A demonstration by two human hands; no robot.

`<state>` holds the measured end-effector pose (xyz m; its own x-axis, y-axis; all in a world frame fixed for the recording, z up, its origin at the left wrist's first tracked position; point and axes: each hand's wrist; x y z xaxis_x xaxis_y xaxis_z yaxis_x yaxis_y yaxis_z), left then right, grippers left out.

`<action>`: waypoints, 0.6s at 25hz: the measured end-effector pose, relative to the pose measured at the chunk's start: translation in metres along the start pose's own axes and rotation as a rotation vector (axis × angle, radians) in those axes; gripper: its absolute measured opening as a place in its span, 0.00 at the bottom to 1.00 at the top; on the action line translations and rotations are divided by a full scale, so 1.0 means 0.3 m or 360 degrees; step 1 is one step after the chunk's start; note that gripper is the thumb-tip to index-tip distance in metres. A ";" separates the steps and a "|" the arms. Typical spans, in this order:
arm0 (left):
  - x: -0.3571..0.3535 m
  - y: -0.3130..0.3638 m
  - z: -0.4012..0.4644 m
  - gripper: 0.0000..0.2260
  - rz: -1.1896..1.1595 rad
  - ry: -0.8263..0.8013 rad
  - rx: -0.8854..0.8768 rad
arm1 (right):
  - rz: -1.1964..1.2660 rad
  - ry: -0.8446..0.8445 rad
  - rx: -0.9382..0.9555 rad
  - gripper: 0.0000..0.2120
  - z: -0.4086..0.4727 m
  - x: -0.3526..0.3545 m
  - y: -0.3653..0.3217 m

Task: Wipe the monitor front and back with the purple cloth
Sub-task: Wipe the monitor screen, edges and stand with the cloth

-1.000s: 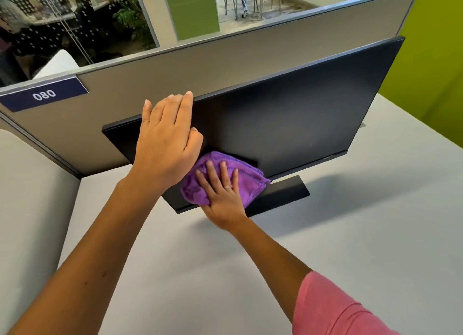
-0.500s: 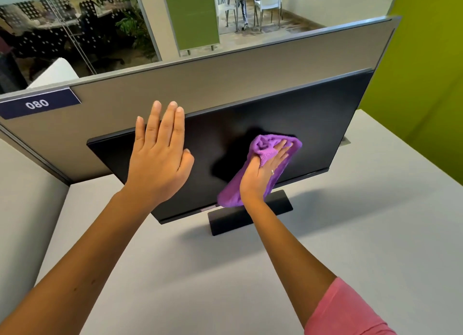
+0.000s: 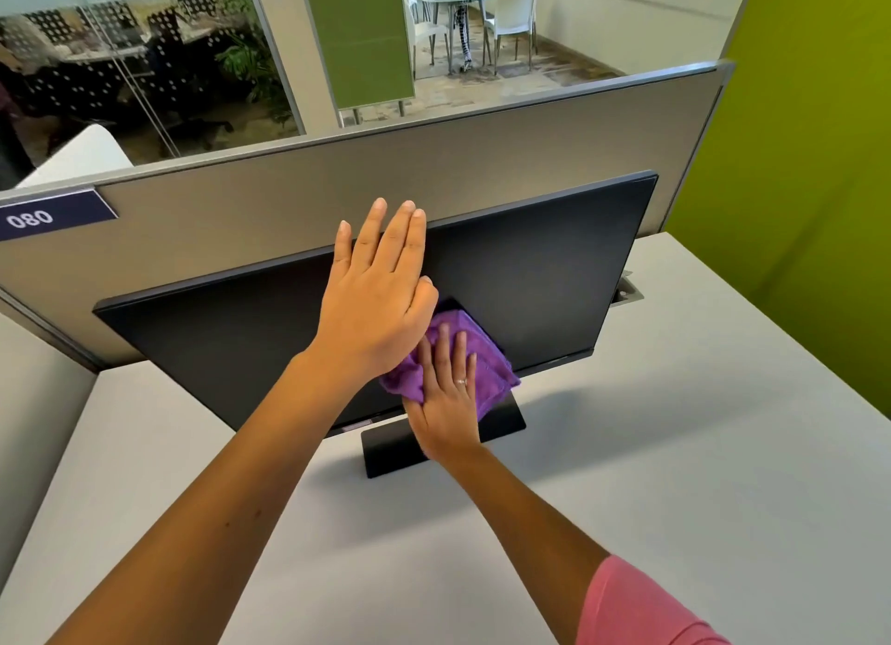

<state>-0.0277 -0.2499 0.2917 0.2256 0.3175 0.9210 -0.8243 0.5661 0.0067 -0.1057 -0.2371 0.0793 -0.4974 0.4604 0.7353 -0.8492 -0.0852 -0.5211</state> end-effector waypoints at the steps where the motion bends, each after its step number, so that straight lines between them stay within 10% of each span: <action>1: -0.005 0.013 0.004 0.28 0.0012 0.0011 0.0014 | 0.0125 -0.0081 -0.0170 0.31 -0.024 -0.008 0.036; 8: -0.019 0.031 0.004 0.28 0.0099 0.0056 0.0061 | 0.1534 0.0273 -0.1432 0.35 0.120 0.160 0.102; 15: -0.018 0.057 0.019 0.29 0.0120 0.0014 0.0145 | 0.0753 0.0374 -0.0335 0.33 0.229 0.270 -0.001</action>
<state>-0.0460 -0.2464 0.2892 0.1652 0.3637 0.9167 -0.8828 0.4690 -0.0270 -0.1579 -0.2606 0.1688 -0.7418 0.6013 0.2970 -0.4779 -0.1632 -0.8631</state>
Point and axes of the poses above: each hand's wrist, its own z-axis towards the middle knuckle, its own x-axis out of the back of the hand, y = z × x, and after that the axes turned 3 degrees about -x, right-handed
